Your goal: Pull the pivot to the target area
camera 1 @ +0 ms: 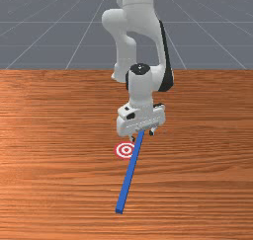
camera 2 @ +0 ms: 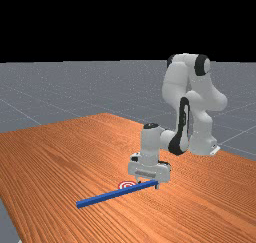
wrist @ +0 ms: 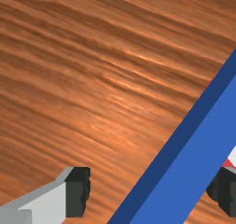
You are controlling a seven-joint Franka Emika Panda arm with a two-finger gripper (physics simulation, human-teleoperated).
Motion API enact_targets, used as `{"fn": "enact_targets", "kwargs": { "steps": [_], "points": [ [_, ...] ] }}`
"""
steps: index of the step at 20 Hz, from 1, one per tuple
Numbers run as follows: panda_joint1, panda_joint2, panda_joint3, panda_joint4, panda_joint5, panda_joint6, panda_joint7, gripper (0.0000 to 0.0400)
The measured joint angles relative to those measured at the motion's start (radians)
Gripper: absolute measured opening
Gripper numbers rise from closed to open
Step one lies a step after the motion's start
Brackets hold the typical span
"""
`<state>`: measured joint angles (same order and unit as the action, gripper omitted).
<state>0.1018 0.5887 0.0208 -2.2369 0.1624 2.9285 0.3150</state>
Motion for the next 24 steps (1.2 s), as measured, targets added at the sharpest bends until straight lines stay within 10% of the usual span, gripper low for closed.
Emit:
{"fn": "enact_targets", "kwargs": {
  "steps": [1,5,6,7,8,11,14,16,23,24],
  "points": [
    [-0.066,-0.001,0.022,-0.002,-0.013,-0.004,-0.077,0.0299],
    [-0.263,0.003,0.089,0.009,-0.059,-0.026,-0.318,0.0346],
    [-0.096,-0.007,-0.072,-0.025,0.097,0.064,0.115,0.0400],
    [-0.094,-0.004,-0.085,-0.004,0.073,0.001,0.106,0.0400],
    [0.127,0.025,-0.277,0.012,0.204,-0.037,0.591,0.0388],
    [0.253,0.034,-0.334,0.017,0.235,-0.064,0.772,0.0332],
    [0.360,0.045,-0.375,0.028,0.264,-0.086,0.920,0.0392],
    [0.205,0.016,-0.222,-0.013,0.161,0.049,0.480,0.0396],
    [0.178,0.018,-0.216,0.014,0.155,0.003,0.461,0.0400],
    [-0.056,0.013,-0.016,0.029,0.009,-0.016,-0.022,0.0376]
  ]
}}
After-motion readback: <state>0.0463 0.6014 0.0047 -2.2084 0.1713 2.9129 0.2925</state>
